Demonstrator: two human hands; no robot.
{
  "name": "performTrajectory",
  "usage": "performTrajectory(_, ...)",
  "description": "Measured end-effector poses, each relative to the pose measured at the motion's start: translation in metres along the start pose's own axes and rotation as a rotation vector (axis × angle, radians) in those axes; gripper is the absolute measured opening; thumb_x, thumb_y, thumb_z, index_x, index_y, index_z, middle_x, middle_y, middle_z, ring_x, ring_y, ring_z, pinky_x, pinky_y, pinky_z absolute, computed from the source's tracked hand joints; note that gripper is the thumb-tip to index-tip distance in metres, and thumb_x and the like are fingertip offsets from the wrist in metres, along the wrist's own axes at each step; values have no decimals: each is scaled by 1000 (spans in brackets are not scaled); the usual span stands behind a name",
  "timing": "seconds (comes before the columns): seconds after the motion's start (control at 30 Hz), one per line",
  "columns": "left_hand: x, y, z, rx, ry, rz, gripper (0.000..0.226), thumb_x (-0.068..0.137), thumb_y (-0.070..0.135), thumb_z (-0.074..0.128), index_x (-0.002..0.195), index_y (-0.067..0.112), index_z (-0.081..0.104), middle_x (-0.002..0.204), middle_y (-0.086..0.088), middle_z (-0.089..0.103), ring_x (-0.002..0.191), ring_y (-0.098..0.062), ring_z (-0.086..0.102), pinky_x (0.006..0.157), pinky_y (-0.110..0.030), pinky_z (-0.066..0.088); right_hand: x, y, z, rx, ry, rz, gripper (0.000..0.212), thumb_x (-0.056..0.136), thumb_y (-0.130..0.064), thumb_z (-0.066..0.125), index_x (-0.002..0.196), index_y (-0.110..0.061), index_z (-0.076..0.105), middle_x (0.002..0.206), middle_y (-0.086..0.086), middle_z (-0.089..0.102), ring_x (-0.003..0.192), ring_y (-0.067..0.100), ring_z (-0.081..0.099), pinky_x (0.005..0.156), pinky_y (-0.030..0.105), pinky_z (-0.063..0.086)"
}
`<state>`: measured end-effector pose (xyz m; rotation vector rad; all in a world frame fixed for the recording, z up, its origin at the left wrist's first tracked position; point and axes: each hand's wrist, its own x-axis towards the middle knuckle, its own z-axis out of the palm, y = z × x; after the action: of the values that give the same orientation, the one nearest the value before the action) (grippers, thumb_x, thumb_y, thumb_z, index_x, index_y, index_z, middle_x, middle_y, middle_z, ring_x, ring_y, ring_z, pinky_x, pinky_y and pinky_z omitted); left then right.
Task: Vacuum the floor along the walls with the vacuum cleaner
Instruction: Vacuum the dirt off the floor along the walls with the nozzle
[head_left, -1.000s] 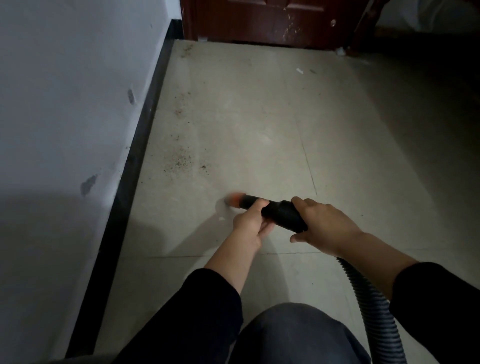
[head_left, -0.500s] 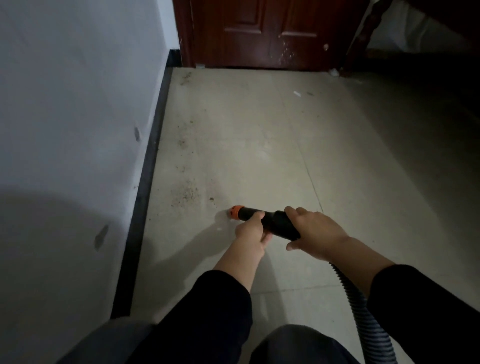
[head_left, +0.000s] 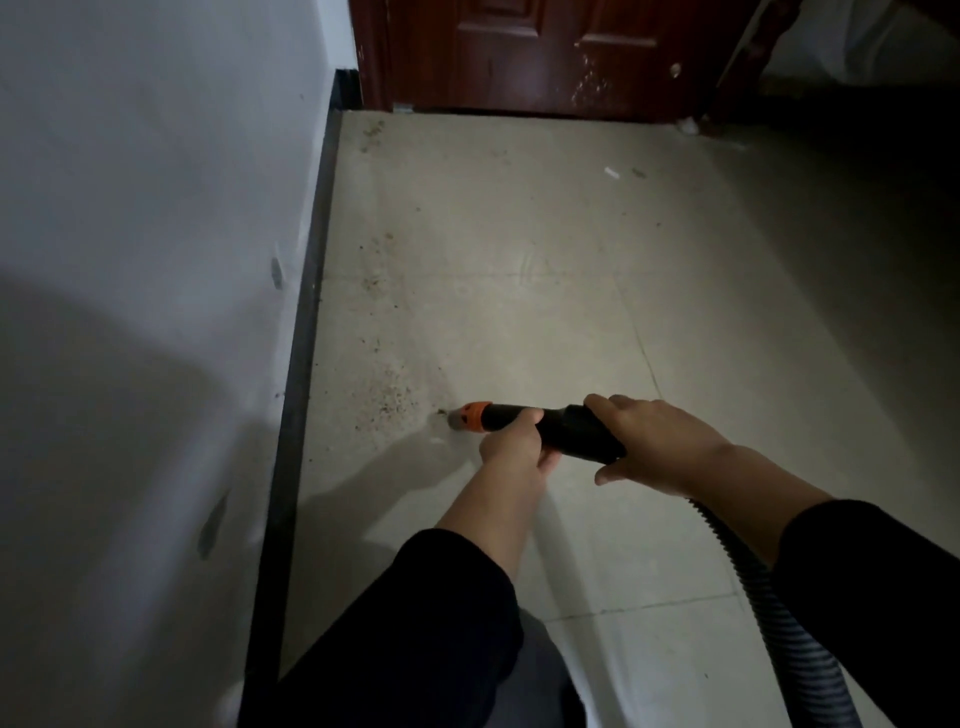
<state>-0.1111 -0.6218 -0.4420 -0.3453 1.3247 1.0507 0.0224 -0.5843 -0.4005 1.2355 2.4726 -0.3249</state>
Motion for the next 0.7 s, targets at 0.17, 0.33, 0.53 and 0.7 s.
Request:
performTrajectory(0.17,12,1,0,-75,66,67,41,90,18,70,123,-2,57,111,-18,69,68,-17,63,74,-28,58,14,-2,0,0,19,-3,60,82,-42,72,128,-21,40,116,1,57,97,22,58,71,28,40)
performTrajectory(0.33,26,-3,3,-156,80,113,41,87,16,73,121,-2,59,105,-15,69,64,-13,63,57,-21,54,24,-2,14,-5,75,7,61,83,-43,71,129,-19,38,114,3,57,94,25,59,73,31,45)
performTrajectory(0.53,32,-5,12,-198,65,139,33,85,15,74,111,-2,63,99,-14,71,62,-11,65,49,-17,53,26,5,13,-11,86,24,61,84,-42,70,129,-17,37,111,5,56,90,28,58,73,35,48)
performTrajectory(0.7,32,-8,18,-228,47,133,35,85,15,75,112,-4,64,102,-16,71,64,-13,67,52,-18,55,25,11,10,-19,91,23,64,84,-42,70,132,-17,36,113,5,55,93,29,59,75,36,48)
